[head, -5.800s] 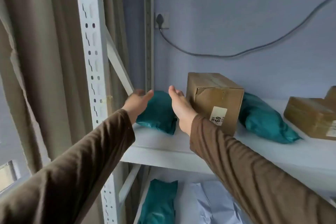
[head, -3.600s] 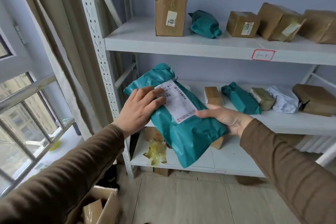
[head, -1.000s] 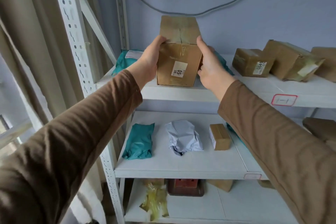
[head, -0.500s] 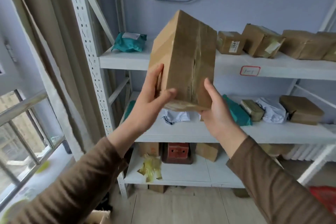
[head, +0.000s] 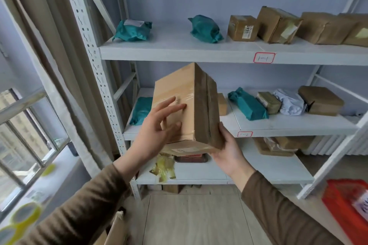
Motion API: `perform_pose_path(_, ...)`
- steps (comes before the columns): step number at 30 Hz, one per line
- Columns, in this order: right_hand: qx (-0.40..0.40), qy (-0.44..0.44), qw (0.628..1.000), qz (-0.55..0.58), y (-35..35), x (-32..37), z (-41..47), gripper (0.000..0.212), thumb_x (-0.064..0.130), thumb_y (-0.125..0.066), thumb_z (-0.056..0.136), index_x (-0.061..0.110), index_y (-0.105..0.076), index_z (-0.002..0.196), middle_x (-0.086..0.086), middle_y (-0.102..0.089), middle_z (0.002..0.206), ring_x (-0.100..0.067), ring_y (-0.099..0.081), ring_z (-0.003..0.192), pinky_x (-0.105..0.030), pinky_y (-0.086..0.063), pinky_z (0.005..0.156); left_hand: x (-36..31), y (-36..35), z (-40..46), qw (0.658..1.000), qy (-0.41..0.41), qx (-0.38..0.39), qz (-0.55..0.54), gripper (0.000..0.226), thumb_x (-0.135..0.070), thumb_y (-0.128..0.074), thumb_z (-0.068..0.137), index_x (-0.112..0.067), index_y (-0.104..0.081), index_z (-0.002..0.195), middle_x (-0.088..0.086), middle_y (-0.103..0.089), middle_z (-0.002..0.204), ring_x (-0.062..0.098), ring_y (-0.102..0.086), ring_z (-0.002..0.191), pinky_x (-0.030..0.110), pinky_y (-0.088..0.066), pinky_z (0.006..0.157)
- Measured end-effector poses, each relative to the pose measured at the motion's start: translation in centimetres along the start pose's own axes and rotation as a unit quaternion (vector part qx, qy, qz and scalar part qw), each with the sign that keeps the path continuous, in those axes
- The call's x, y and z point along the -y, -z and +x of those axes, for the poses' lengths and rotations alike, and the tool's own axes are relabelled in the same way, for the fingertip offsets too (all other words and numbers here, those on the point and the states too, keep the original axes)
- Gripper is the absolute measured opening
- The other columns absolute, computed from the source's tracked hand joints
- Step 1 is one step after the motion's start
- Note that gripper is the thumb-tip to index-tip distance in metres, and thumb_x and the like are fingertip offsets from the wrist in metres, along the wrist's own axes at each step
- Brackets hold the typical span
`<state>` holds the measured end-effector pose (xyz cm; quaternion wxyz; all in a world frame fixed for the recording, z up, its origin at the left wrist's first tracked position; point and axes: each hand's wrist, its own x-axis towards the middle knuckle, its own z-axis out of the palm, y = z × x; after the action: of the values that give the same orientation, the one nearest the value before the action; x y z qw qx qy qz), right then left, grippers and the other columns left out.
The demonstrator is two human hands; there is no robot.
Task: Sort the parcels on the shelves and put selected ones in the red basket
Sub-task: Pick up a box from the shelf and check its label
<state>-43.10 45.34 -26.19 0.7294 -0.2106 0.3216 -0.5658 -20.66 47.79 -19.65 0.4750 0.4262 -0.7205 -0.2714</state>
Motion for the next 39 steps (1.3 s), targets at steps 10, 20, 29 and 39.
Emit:
perform_pose_path(10,-0.006,0.029,0.999,0.012,0.4,0.0,3.8,0.055,0.049,-0.046,0.104,0.011,-0.061,0.142,-0.017,-0.065,0.140,-0.033,-0.059,0.129,-0.043,-0.054,0.097,2.7,0.3,2.3,0.985,0.147,-0.014,-0.087,0.145,-0.063,-0.094,0.053,-0.045,0.002,0.161,-0.014,-0.023,0.166,0.012,-0.031,0.151,0.046,-0.032,0.124)
perform_pose_path(20,-0.024,0.063,0.992,-0.108,2.9,2.0,6.7,0.027,0.033,-0.051,0.107,0.018,-0.070,0.118,-0.001,-0.077,0.103,-0.018,-0.069,0.095,-0.036,-0.054,0.087,4.7,1.0,2.7,0.994,0.100,0.017,-0.039,0.095,-0.023,-0.088,0.079,-0.031,-0.031,0.154,-0.012,-0.049,0.151,0.017,-0.051,0.137,0.049,-0.050,0.109)
perform_pose_path(29,0.020,0.056,0.986,-0.157,1.5,3.5,6.3,0.029,0.019,-0.069,0.089,0.020,-0.072,0.118,-0.009,-0.075,0.119,-0.030,-0.067,0.112,-0.056,-0.042,0.113,7.5,-0.8,1.4,0.987,-0.097,-0.049,0.116,0.074,-0.010,-0.081,0.085,-0.021,-0.034,0.141,-0.053,-0.030,0.135,-0.005,-0.050,0.120,0.044,-0.056,0.102)
perform_pose_path(39,-0.096,0.143,0.972,-0.159,-0.8,4.0,6.6,0.043,0.057,-0.058,0.096,0.027,-0.057,0.127,-0.004,-0.067,0.127,-0.019,-0.066,0.112,-0.046,-0.054,0.102,7.2,1.3,4.1,0.960,0.191,0.030,-0.204,0.101,-0.090,-0.013,0.083,-0.023,-0.049,0.150,-0.010,-0.059,0.148,0.005,-0.048,0.141,0.038,-0.032,0.118)
